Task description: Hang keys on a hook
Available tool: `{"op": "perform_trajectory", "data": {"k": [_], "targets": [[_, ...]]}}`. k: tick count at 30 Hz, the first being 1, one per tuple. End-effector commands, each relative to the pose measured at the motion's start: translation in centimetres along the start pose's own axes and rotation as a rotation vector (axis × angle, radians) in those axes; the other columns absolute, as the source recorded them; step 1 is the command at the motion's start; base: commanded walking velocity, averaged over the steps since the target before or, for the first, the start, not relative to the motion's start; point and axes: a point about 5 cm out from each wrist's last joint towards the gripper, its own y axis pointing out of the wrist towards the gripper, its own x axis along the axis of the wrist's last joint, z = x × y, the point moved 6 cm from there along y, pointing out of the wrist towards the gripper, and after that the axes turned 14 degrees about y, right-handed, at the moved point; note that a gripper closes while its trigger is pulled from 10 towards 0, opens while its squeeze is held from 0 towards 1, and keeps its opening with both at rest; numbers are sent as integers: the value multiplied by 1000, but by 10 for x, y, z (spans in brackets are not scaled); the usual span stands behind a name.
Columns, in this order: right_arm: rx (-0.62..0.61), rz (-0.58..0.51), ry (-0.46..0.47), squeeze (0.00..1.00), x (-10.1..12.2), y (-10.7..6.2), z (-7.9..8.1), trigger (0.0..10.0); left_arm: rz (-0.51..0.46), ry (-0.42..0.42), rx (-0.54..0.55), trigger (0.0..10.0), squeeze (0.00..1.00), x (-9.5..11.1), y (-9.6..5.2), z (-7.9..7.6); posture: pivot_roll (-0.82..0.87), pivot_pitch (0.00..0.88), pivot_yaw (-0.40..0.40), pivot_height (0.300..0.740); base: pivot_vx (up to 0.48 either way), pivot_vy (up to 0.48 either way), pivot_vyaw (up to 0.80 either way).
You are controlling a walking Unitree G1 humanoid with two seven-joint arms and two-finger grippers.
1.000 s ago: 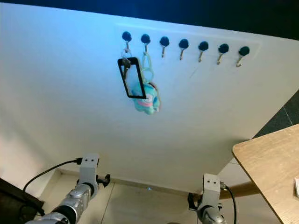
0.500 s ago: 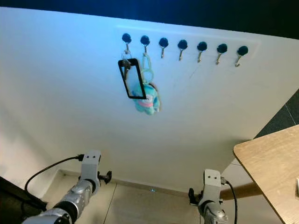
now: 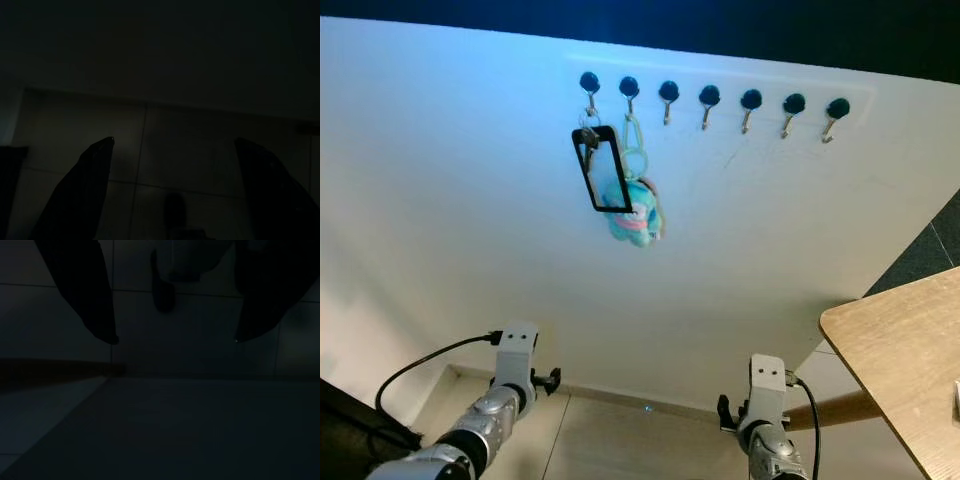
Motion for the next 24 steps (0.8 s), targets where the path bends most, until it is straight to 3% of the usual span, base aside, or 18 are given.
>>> {"op": "perform_trajectory", "data": {"k": [1,8,11,15,17,19,24], "targets": [[-8,13,1,0,-2,0,0,10000,7,21,-17,10000,0,2,1,-6,20,0,-13,740,0,0,0],[-37,0,12,0,3,1,-6,10000,6,26,-23,10000,0,7,2,-8,2,0,7,740,0,0,0],[-53,-2,22,0,6,1,-11,10000,12,-12,-13,10000,0,9,3,-8,-5,0,5,740,0,0,0],[-49,1,12,0,7,1,-10,10000,21,10,-22,10000,0,7,3,-9,-5,0,3,740,0,0,0],[-33,-11,13,0,12,3,-5,10000,23,14,-22,10000,0,7,3,-8,4,0,5,740,0,0,0],[2,-17,-16,0,14,4,4,10000,31,74,-32,10000,0,4,2,-6,19,0,5,740,0,0,0],[39,-4,-65,0,8,3,10,10000,21,43,-18,10000,0,3,2,-2,41,30,-22,740,0,0,0]]}}
